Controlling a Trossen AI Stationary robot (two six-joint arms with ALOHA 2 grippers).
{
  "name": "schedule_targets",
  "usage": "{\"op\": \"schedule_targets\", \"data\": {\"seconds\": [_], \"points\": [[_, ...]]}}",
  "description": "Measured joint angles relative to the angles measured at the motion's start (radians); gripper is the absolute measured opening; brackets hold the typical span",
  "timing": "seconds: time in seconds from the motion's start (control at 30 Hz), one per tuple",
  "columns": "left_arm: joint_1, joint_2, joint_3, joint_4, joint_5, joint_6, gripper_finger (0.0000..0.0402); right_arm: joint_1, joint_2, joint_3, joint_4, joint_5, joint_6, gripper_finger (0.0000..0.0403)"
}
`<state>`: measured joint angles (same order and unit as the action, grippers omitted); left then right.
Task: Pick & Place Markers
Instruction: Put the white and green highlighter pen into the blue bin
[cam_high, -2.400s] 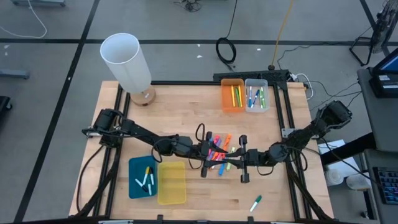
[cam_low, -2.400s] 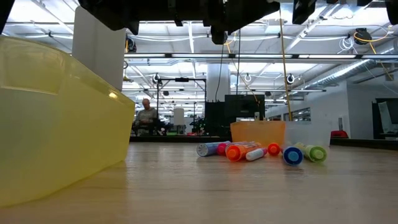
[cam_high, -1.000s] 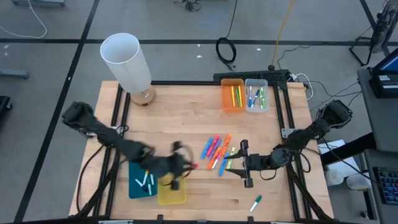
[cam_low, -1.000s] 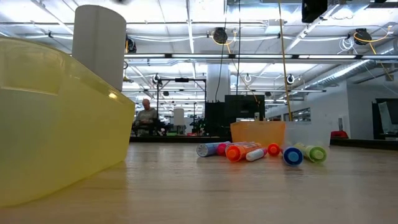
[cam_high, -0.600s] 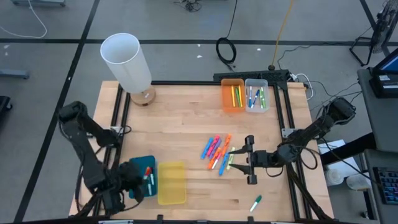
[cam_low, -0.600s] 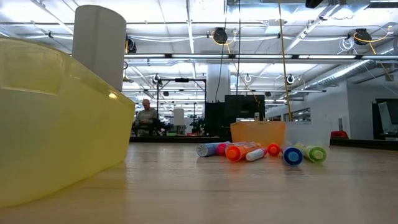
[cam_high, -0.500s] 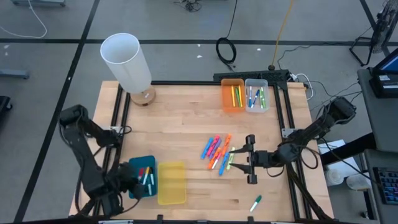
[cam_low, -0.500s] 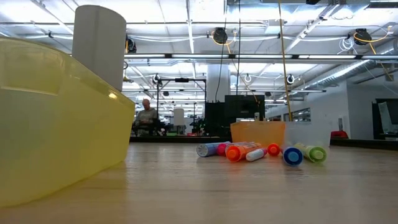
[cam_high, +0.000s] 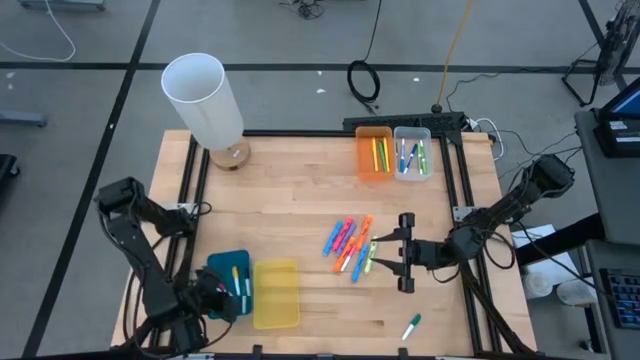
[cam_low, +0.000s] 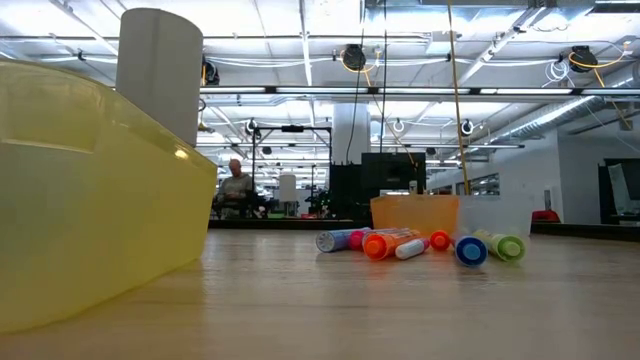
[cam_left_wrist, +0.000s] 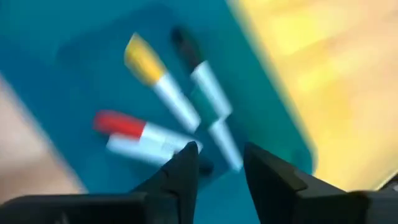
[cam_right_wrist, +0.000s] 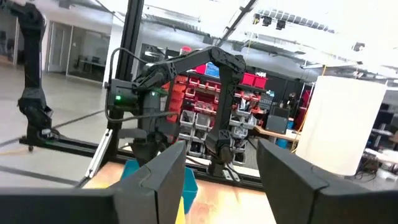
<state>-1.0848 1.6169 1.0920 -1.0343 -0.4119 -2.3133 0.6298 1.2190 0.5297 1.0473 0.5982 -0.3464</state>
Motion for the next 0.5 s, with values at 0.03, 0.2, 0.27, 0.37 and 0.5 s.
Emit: {"op": "schedule_targets", "data": {"seconds": [0.03,0.2,0.27,0.37,0.5], "points": [[0.004,0.0,0.0,0.001,-0.054,0.039,0.0134,0.003,0.0,0.0,-0.003,0.0,-0.014,0.0187],[0.033,0.0,0.0,0.085,-0.494,0.347,0.0146,0.127,0.006,0.178,-0.472,0.19,-0.049,0.0201],[0.06,-0.003,0.0,0.155,-0.597,0.522,0.0146,0.19,0.053,0.372,-0.905,0.328,0.104,0.0211],[0.122,-0.008,0.0,0.299,-0.638,0.815,0.0139,0.247,0.198,0.685,-1.527,0.326,0.516,0.0226],[0.235,-0.008,0.0,0.647,-0.49,1.32,0.0117,0.253,0.422,1.01,-2.099,0.008,0.98,0.0232]]}}
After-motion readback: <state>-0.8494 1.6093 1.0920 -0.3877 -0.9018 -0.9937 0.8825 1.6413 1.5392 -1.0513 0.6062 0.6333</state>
